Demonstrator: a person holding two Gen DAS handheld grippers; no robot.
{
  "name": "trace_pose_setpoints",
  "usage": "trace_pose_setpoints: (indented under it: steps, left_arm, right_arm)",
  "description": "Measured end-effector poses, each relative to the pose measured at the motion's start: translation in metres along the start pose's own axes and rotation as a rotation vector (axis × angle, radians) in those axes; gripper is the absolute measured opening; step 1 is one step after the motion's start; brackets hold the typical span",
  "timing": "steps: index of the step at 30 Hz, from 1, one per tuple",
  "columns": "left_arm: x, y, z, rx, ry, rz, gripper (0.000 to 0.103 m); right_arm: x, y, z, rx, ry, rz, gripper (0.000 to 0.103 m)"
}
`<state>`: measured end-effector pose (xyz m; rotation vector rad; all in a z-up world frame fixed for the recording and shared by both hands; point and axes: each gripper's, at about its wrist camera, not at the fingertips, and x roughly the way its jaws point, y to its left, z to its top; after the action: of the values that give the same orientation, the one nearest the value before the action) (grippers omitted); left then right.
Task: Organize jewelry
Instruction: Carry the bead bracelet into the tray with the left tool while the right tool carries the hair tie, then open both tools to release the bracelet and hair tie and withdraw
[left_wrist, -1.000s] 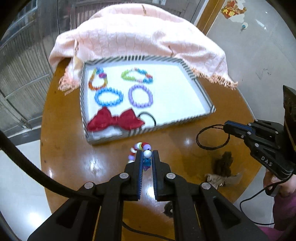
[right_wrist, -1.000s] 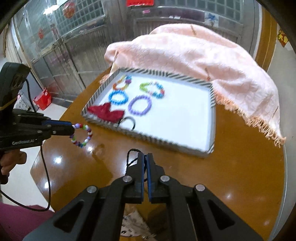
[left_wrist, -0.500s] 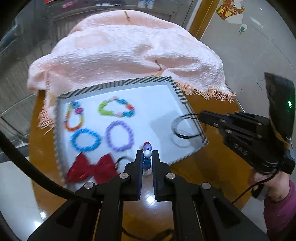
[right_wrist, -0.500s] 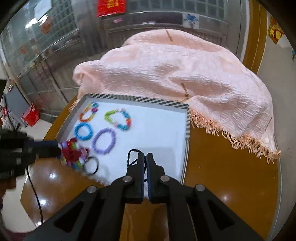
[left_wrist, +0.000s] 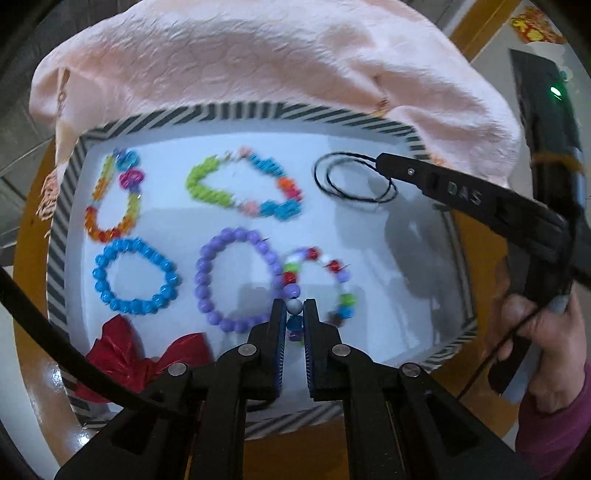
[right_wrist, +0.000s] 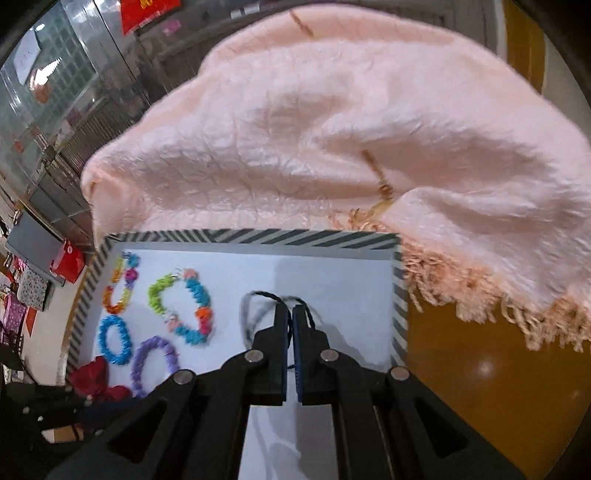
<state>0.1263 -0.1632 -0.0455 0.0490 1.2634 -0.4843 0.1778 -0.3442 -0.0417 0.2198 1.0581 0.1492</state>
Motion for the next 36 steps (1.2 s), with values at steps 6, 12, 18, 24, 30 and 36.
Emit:
trace_pose_setpoints:
  steps: [6,12,18,24,30,36]
  left_arm:
    - [0.000,0.008,-0.008,-0.040,-0.016,0.019,0.011]
    - [-0.026,0.017,-0.022,-0.082,-0.069,0.029,0.029]
    - [-0.069,0.038,-0.057,-0.140,-0.148,0.045,0.035]
    - [-0.080,0.056,-0.094,-0.188,-0.136,0.113,0.035]
    - [-0.094,0.064,-0.126,-0.205,-0.142,0.171,0.035]
    - [-0.100,0.074,-0.145,-0.239,-0.146,0.193,0.035]
  right_arm:
    - [0.027,0.005,-0.001,-0.025,0.058,-0.013,0.009]
    - [0.003,0.001,-0.004,-0.022,0.039,-0.012,0.044]
    - [-0.027,0.007,-0.015,-0.051,0.038,-0.039,0.050]
    - [-0.042,0.010,-0.004,-0.012,0.031,-0.058,0.056]
    - [-0.037,0.028,0.003,-0.001,0.042,-0.074,0.057]
    - [-0.028,0.054,0.003,-0.025,0.057,-0.052,0.058]
